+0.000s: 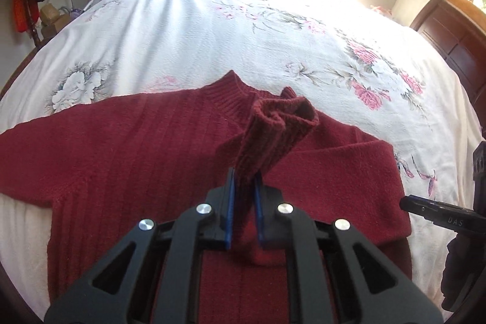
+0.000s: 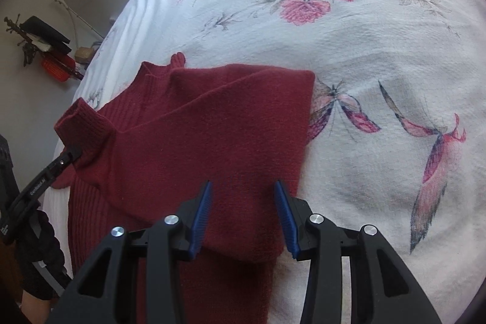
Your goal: Fold small clothes
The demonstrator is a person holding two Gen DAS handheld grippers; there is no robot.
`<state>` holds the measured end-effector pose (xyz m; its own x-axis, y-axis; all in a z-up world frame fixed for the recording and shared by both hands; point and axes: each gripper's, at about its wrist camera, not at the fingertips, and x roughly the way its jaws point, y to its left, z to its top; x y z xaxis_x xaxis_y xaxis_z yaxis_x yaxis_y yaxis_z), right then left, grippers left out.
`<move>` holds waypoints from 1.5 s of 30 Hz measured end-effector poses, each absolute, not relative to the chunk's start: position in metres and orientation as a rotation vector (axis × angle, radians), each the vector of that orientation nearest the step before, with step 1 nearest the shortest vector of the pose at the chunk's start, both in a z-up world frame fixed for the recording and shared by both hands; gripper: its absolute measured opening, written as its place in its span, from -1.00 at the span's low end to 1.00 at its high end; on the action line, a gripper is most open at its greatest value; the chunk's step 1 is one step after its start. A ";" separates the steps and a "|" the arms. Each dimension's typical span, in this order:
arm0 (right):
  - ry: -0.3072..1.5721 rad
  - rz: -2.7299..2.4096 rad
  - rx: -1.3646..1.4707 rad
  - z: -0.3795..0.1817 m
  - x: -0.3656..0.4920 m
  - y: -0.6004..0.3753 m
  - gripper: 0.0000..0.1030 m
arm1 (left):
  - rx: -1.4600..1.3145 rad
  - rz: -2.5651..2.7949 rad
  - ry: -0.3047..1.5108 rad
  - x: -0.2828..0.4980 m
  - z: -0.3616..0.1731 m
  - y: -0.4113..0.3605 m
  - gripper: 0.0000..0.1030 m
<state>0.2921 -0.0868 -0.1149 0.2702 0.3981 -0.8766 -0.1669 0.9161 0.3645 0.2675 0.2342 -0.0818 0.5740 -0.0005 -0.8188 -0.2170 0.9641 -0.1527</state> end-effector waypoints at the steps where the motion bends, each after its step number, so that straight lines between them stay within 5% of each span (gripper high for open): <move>1: 1.246 0.395 0.193 -0.116 0.291 -0.080 -0.14 | -0.266 0.149 0.962 0.267 -0.085 0.244 -0.79; 6: 1.278 0.380 0.097 -0.128 0.289 -0.063 -0.09 | -0.343 0.291 1.018 0.256 -0.109 0.297 -0.49; 14: 1.266 0.396 0.138 -0.123 0.291 -0.068 -0.07 | -0.374 0.340 1.024 0.233 -0.116 0.317 -0.43; 17: 1.252 0.425 0.186 -0.116 0.290 -0.070 -0.07 | -0.343 0.304 0.995 0.236 -0.108 0.300 -0.09; 26: 1.259 0.464 0.138 -0.115 0.287 -0.046 -0.06 | -0.372 0.248 0.838 0.234 -0.069 0.280 -0.07; 30: 1.267 0.464 0.127 -0.119 0.287 -0.042 -0.06 | -0.335 0.182 0.779 0.230 -0.044 0.270 0.14; 45: 1.323 0.451 0.143 -0.145 0.292 -0.042 -0.06 | -0.308 0.241 1.093 0.266 -0.160 0.279 0.19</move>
<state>0.2920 -0.0418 -0.1446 0.1732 0.3965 -0.9016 -0.2365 0.9054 0.3527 0.2661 0.2793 -0.1600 0.4407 0.0402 -0.8967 -0.3410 0.9316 -0.1259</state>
